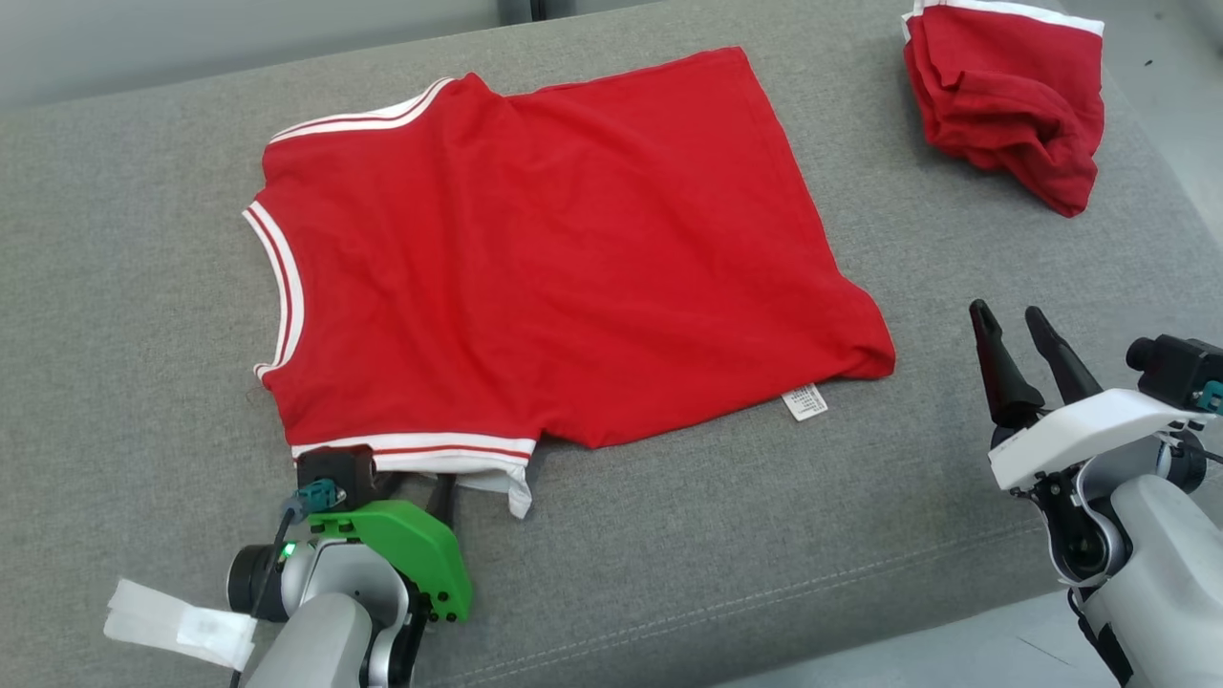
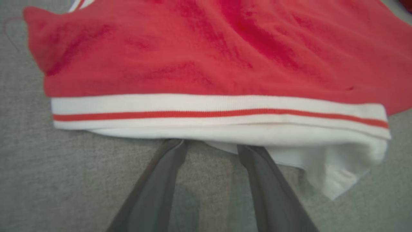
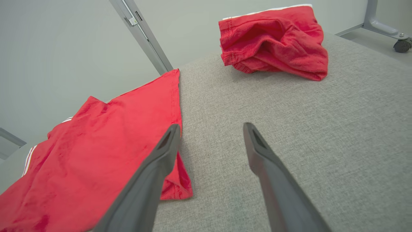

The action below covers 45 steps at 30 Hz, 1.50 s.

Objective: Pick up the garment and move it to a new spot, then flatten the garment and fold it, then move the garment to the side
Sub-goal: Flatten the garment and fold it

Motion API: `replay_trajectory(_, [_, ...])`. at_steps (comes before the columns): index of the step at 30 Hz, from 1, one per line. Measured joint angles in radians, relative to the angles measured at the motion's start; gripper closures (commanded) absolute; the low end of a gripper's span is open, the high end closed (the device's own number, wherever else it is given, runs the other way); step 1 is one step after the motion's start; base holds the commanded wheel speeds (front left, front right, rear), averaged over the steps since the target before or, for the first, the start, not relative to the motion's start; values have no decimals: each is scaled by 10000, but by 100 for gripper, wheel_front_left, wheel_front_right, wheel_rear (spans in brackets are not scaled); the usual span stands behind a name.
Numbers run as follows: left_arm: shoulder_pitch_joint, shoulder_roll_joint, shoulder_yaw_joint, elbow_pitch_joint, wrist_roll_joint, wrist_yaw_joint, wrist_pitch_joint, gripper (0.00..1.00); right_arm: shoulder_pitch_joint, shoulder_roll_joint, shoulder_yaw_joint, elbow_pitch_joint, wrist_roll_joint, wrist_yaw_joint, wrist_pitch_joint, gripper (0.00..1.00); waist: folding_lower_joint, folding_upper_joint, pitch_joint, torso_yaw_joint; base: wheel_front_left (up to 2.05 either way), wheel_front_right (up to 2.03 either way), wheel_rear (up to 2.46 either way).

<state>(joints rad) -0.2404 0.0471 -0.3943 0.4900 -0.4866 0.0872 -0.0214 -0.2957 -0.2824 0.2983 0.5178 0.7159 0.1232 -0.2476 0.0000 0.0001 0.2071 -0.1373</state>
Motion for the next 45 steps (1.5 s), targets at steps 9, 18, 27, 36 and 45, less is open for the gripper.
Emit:
replay_trajectory(9, [-431, -19, -228, 245, 123, 10, -198, 100, 141, -12, -376, -151, -31, 0, 0, 0, 0, 0, 38, 22, 0, 0, 0])
replay_trajectory(18, [-636, 326, 19, -537, 316, -38, -702, 100, 458, 4, -583, -272, -109, 0, -15, 0, 0, 0, -154, 456, 0, 0, 0])
replay_trajectory(27, [-278, 1035, 196, -1634, 546, -4, -614, 100, 818, 117, -577, -353, -128, 0, -15, 0, 0, 0, -456, 895, 0, 0, 0])
replay_trajectory(36, [1218, 899, -81, -2928, 167, 13, 182, 100, 1210, 140, -470, -336, -128, 0, -15, 0, 0, 0, -718, 1236, 0, 0, 0])
replay_trajectory(45, [2782, 642, -82, -3576, -46, 196, 796, 100, 1455, 61, -646, -318, -128, 0, -17, 0, 0, 0, -661, 1422, 0, 0, 0])
